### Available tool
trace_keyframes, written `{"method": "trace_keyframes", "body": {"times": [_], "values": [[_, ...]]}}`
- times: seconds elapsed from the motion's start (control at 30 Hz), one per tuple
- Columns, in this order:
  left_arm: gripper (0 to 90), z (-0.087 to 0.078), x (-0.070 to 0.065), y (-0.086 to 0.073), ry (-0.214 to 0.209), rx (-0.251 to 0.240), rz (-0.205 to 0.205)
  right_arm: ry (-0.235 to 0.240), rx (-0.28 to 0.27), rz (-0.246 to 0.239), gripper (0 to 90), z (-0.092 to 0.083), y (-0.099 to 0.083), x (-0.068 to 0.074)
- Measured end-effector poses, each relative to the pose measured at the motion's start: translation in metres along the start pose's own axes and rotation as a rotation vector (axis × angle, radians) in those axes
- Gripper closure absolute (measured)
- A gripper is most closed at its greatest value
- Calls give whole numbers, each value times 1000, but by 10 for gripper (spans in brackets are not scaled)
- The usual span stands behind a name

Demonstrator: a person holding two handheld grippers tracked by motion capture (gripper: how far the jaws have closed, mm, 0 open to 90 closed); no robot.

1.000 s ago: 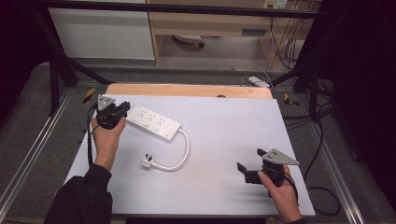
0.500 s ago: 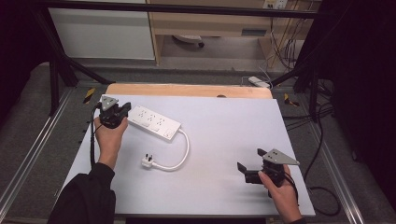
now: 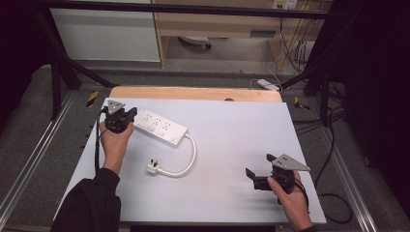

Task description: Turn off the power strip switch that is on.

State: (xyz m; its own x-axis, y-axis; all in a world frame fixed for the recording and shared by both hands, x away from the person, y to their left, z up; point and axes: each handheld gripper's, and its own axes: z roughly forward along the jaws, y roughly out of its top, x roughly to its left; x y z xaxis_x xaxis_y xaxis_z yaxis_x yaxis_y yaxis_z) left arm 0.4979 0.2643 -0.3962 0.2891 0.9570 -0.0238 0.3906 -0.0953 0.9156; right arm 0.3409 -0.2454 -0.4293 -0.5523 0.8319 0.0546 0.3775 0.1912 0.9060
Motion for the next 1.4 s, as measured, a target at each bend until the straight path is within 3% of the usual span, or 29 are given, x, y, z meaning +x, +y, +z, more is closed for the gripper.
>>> {"method": "trace_keyframes", "body": {"times": [0.43,1.4], "values": [[900,5,7,-8,41,32,-14,1,4,-2,24,0,0,0],[900,19,11,-25,27,109,-16,-1,9,2,23,0,0,-1]]}}
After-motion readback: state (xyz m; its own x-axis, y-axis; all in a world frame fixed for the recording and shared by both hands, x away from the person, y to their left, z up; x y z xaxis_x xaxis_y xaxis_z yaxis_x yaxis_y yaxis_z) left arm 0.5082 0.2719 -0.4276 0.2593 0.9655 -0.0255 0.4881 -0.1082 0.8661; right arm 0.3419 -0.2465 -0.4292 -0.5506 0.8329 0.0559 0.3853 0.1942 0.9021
